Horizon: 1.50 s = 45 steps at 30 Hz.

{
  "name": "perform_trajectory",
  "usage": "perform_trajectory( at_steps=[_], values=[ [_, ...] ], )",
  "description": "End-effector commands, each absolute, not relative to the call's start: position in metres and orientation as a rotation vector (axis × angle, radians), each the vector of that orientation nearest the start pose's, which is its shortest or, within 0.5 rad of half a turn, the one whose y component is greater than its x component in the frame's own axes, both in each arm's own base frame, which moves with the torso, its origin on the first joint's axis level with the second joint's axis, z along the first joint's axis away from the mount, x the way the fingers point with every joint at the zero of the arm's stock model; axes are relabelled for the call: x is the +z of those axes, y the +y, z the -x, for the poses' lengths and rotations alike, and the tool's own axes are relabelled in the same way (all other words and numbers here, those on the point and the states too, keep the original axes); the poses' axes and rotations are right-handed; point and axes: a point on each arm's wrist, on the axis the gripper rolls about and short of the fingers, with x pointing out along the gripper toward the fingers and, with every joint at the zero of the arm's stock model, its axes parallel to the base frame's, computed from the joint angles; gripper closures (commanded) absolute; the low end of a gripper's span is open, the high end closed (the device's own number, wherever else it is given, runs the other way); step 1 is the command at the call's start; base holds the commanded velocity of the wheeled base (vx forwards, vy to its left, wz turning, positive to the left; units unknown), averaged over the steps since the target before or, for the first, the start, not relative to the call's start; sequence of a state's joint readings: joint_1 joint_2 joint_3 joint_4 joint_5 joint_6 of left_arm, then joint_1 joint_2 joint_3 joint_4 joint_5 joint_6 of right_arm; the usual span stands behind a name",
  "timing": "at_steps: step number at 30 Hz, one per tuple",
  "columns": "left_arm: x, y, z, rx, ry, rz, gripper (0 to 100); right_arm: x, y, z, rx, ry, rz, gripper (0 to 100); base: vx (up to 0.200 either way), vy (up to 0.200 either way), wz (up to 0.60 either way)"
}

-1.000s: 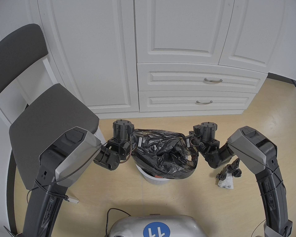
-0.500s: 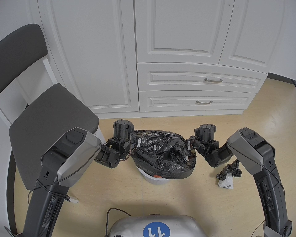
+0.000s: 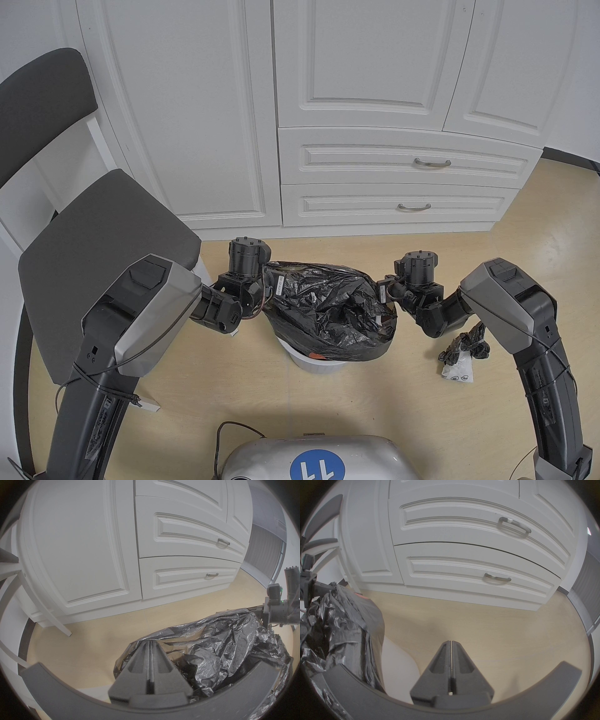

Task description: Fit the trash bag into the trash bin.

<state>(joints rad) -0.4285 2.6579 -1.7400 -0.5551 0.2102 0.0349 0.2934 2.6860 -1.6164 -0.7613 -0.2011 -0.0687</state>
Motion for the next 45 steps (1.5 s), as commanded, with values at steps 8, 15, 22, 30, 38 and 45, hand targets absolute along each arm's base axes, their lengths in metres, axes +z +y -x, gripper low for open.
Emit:
perform_trajectory(
  at_steps=[8,15,22,30,38,45],
  values=[
    [0.032,-0.214,-0.470,-0.231,0.326,-0.129,100,0.072,0.138,-0.475,0.172,0.264,-0.072,100,0.000,0.000,0.00],
    [0.039,-0.212,-0.463,-0.235,0.335,-0.130,100,0.118,0.144,-0.444,0.375,0.476,-0.344,100,0.000,0.000,0.00],
    [0.038,-0.212,-0.459,-0.242,0.332,-0.131,100,0.098,0.147,-0.449,0.378,0.639,-0.347,100,0.000,0.000,0.00],
    [0.033,-0.213,-0.460,-0.242,0.342,-0.134,100,0.077,0.138,-0.451,0.366,0.702,-0.263,100,0.000,0.000,0.00],
    [0.036,-0.213,-0.462,-0.242,0.330,-0.130,100,0.059,0.135,-0.453,0.369,0.734,-0.208,100,0.000,0.000,0.00],
    [0.034,-0.217,-0.470,-0.244,0.318,-0.131,100,0.037,0.135,-0.458,0.345,0.761,-0.171,100,0.000,0.000,0.00]
  ],
)
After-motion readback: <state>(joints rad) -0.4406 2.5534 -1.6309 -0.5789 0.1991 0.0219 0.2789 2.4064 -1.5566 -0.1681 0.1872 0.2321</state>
